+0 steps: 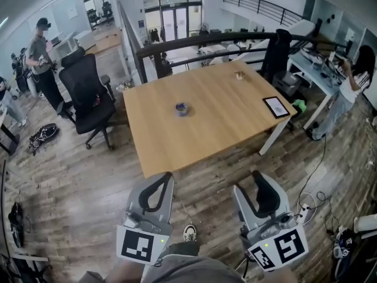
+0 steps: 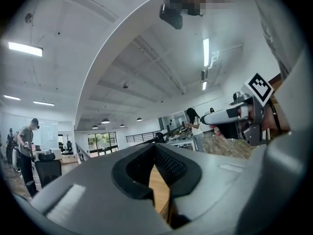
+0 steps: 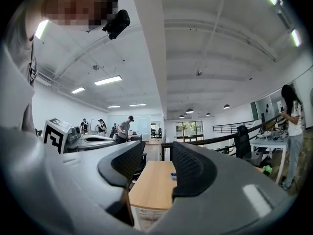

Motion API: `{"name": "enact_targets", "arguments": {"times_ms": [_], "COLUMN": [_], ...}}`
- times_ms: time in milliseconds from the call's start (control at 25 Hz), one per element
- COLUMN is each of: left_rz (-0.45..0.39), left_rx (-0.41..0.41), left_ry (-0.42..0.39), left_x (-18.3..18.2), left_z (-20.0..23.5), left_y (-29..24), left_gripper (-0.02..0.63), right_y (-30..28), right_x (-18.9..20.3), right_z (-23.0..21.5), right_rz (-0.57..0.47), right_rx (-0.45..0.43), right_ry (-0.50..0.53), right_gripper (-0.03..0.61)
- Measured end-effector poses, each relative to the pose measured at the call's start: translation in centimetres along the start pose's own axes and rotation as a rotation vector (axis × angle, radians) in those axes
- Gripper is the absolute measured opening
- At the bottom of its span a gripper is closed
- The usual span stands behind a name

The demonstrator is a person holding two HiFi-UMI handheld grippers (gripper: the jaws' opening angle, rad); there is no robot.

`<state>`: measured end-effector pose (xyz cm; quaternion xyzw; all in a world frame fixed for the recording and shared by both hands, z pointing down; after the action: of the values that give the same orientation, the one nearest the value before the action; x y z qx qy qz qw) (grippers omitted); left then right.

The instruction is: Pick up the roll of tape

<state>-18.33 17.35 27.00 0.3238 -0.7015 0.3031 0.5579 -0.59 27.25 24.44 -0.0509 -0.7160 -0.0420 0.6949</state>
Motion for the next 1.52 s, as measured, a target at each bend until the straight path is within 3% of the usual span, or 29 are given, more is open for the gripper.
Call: {"name": "enact_targets", "arguments": {"times_ms": [520,880,1160,1520], "left_rz": [-0.006,0.012,0.081,0.118], "left_rx": [-0.025,-0.081,-0.231,-0.422], "left_ry": [0.012,0.006,0.039,0.023], "left_x": [1.5,2.9,3.0,1.9], "left_z": [8.9,11.3,13.9,15.7], "left_y": [-9.1,-17.1,-26.4,-36.8], "left_gripper": [0.000,0.002,0.002,0.002], "right_y": [-12.4,-20.1,-28.8,-38.7], "right_x": [0.4,2.1,2.5,2.2], "right_z": [-3.8,-10.7,-18.7,-28.3], "right_rz": [0.021,0.044,0.065,0.107], "right_rx": [-0.017,-0.067,-0.202,-0.398], "right_ry": [-0.001,-0.031,-0.064,-0.028], "right_gripper": [0.183,0.183,0.183,0.183]}}
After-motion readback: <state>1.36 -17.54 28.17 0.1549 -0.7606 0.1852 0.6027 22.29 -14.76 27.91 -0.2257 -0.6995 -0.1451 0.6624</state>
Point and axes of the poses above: the fingertips, and each gripper's own axes: y backward along the fingers, z to its left, x out of its underside, the point moved 5 cm from there along y, backward along the fingers, and after that the axes turned 2 degrees about z, right-handed, at the moved point
